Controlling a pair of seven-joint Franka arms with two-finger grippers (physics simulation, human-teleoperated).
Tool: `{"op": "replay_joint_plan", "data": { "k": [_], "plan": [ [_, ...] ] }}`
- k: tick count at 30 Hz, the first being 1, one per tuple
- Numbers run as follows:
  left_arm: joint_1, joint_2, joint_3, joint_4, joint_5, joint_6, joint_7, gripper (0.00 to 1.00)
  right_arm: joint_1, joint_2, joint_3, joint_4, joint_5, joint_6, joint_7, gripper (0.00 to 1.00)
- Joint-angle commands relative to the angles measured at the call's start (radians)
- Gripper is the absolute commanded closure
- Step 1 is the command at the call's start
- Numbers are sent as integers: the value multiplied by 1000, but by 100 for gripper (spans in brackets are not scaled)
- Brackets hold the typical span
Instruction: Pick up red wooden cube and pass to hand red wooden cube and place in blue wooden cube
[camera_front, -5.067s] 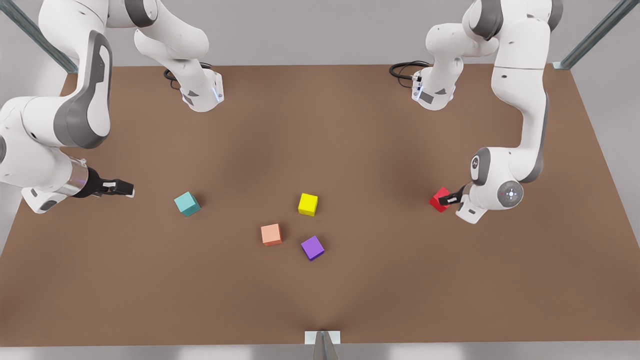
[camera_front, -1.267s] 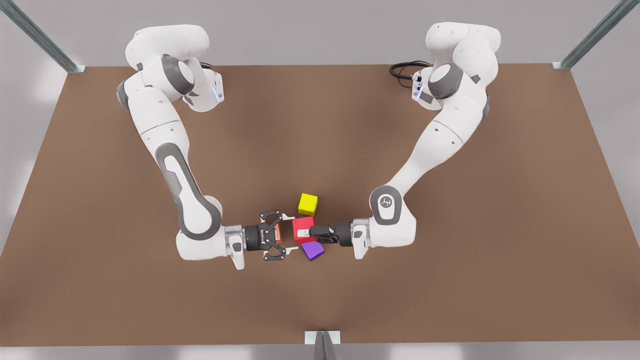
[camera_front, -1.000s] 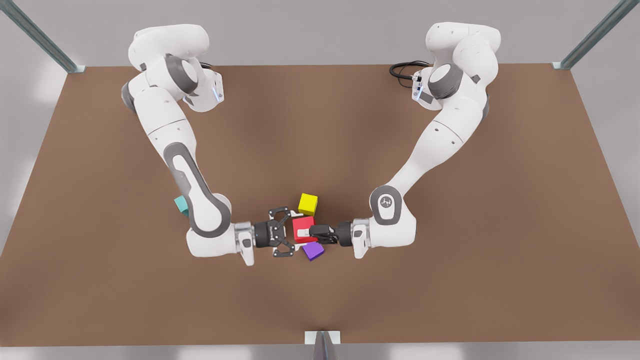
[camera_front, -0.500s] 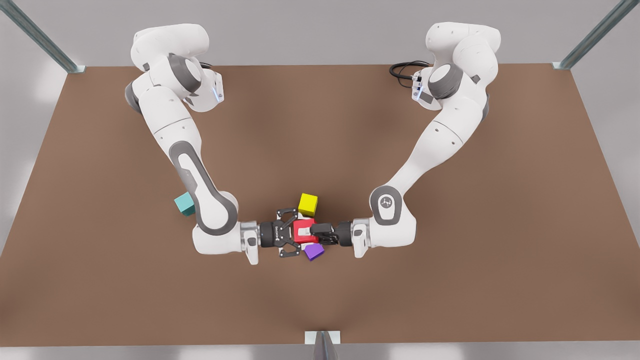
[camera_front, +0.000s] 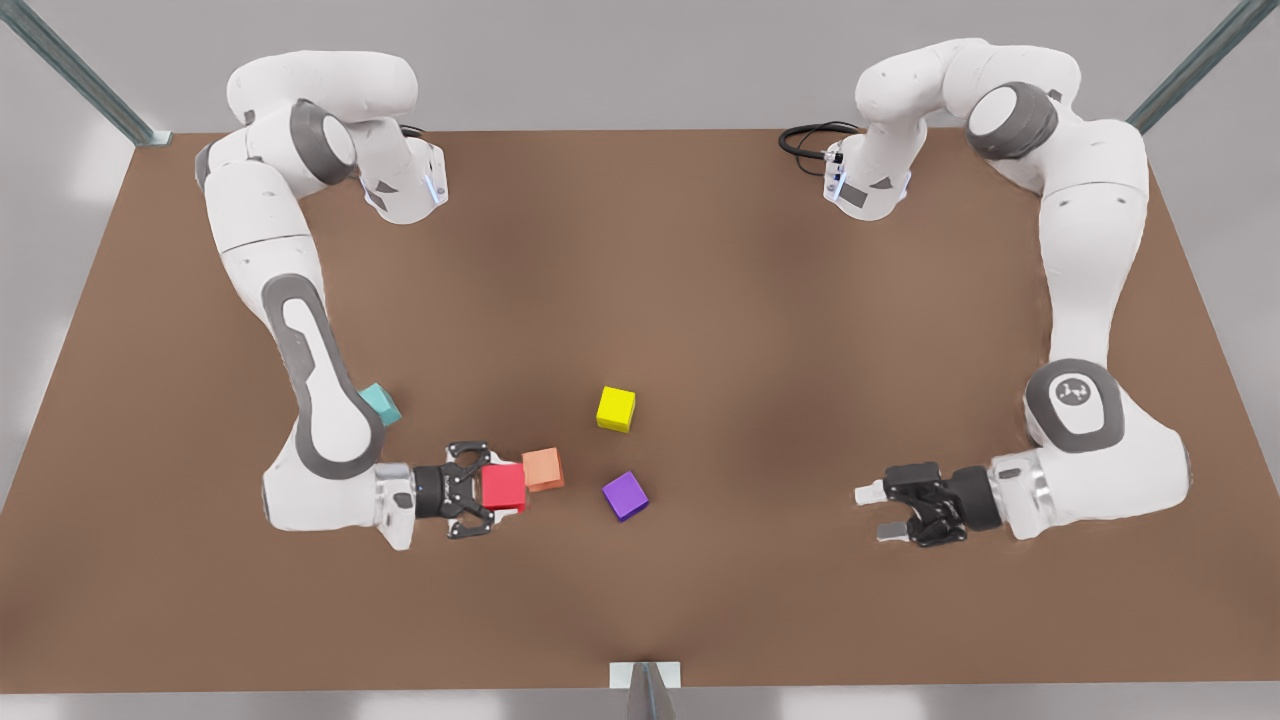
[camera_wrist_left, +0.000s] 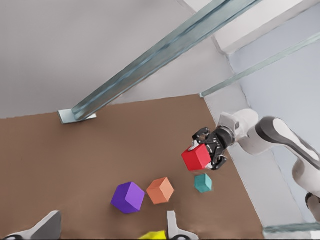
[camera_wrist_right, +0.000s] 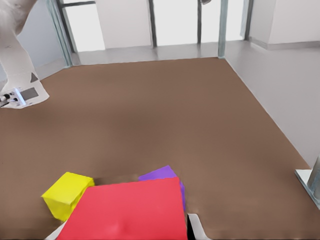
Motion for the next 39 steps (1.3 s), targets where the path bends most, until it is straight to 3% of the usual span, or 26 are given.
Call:
{"op": "replay_joint_plan", "data": {
  "k": [1,2,5,6,7,8,11,14,16,22,30,39],
  "plan": [
    [-13,-92,-3,-1,627,-502,-264,0,-10,-35,-21,-2,-398,-113,327,48],
    [-53,-152,-3,-7,713,-525,-500,0,-6,-99,-32,-3,-579,-179,499,48],
    [-37,-164,-9,-7,691,-646,-537,0,26,-192,-32,-5,-868,-350,889,48],
    [-139,-340,166,-211,594,-590,-540,0,56,-201,-32,-17,-932,-357,993,48],
    [-473,-552,596,-479,428,-337,-540,0,74,-201,-32,-29,-959,-356,1070,48],
    [-502,-529,623,-453,414,-376,-540,0,77,-201,-32,-45,-988,-350,1119,48],
    [-501,-521,609,-377,395,-465,-537,0,71,-208,-37,-115,-1038,-318,1207,48],
    [-445,-391,626,-179,280,-510,-534,0,60,-251,-57,-209,-1068,-233,1270,45],
    [-467,-379,620,-192,371,-531,-569,0,36,-273,-64,-255,-1078,-164,1270,46],
    [-384,-376,623,-174,295,-536,-717,0,-10,-347,-63,-428,-1075,2,1276,46],
    [-390,-374,620,-177,259,-553,-724,0,-12,-405,-67,-647,-1078,232,1360,46],
    [-396,-374,620,-178,259,-554,-724,0,-30,-485,-69,-824,-1086,339,1360,46]
  ]
}}
